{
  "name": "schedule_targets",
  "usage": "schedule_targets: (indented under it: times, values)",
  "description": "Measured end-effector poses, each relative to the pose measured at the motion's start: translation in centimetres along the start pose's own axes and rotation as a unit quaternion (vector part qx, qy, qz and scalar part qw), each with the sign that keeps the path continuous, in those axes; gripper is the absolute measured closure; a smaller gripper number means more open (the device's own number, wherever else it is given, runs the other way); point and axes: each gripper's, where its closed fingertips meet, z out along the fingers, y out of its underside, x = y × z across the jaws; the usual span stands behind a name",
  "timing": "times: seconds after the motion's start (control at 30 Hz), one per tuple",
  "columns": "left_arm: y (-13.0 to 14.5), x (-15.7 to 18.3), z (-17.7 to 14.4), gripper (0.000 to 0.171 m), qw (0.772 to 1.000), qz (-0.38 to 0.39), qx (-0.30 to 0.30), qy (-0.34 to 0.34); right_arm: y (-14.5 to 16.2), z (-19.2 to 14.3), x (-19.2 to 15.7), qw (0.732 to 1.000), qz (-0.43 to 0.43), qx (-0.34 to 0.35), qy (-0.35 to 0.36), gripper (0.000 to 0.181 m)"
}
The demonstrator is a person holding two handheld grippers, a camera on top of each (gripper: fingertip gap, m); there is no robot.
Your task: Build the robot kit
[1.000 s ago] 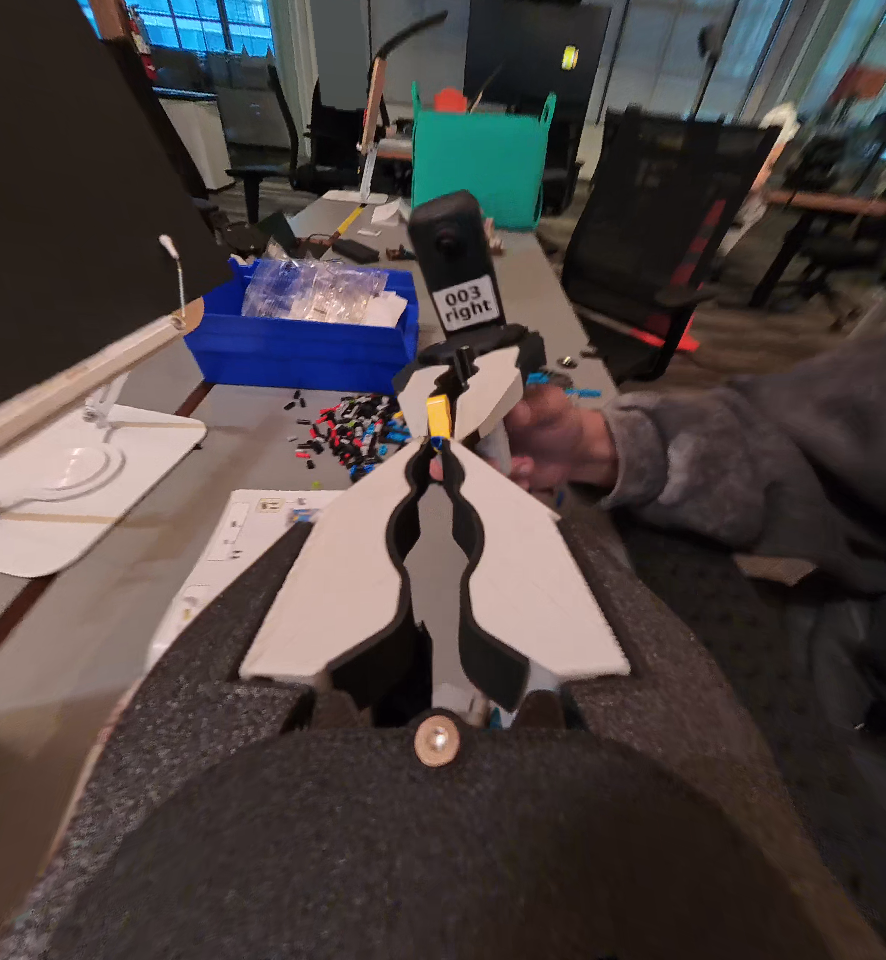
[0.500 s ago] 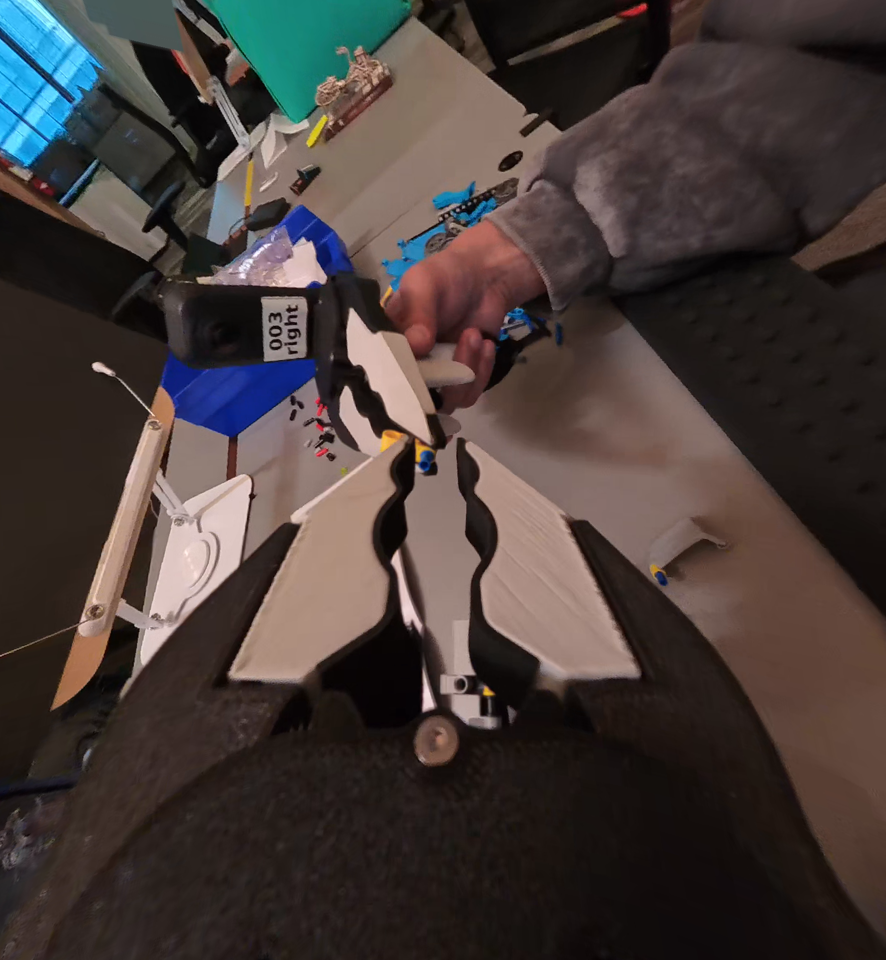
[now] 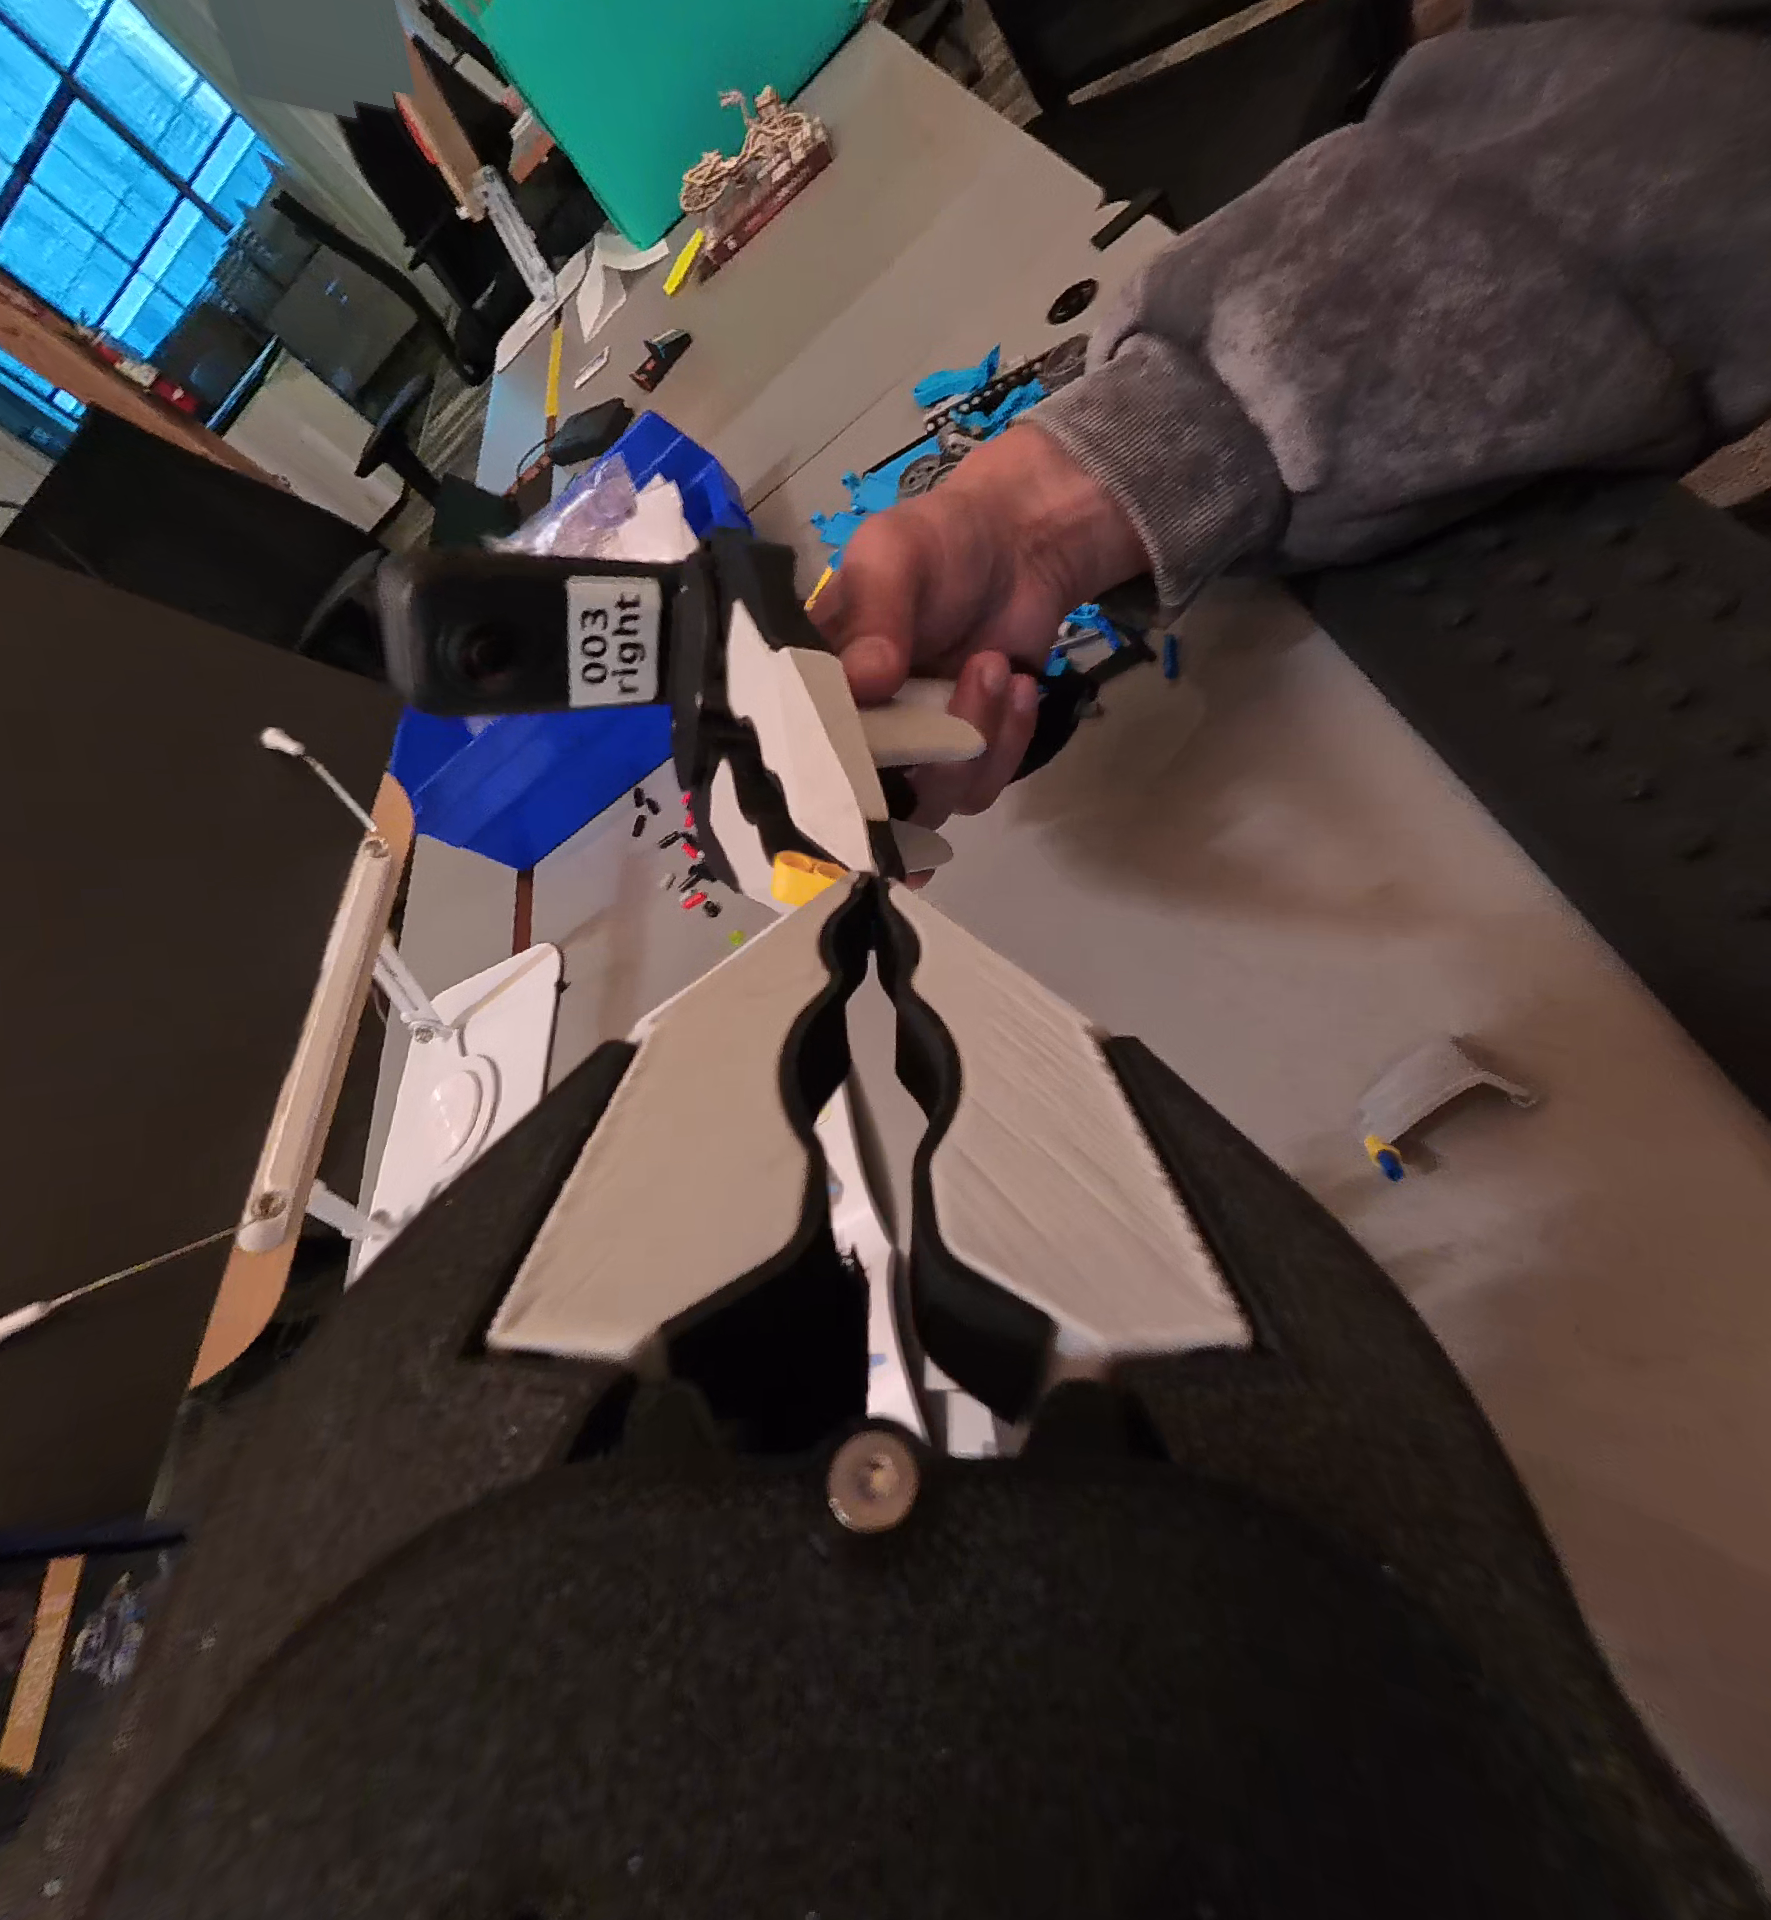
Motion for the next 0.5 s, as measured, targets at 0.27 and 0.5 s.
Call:
schedule_targets:
  times: [0.27,0.5]
  values:
    - [0.3,-3.7,-0.8,0.171,0.993,-0.097,0.021,-0.056,-2.4,-0.7,0.6,0.996,-0.04,0.063,0.046,0.164]
    - [1.6,-5.2,-0.8,0.171,0.987,-0.137,0.019,-0.08,-3.6,-2.5,2.6,0.978,-0.106,0.09,0.153,0.181]
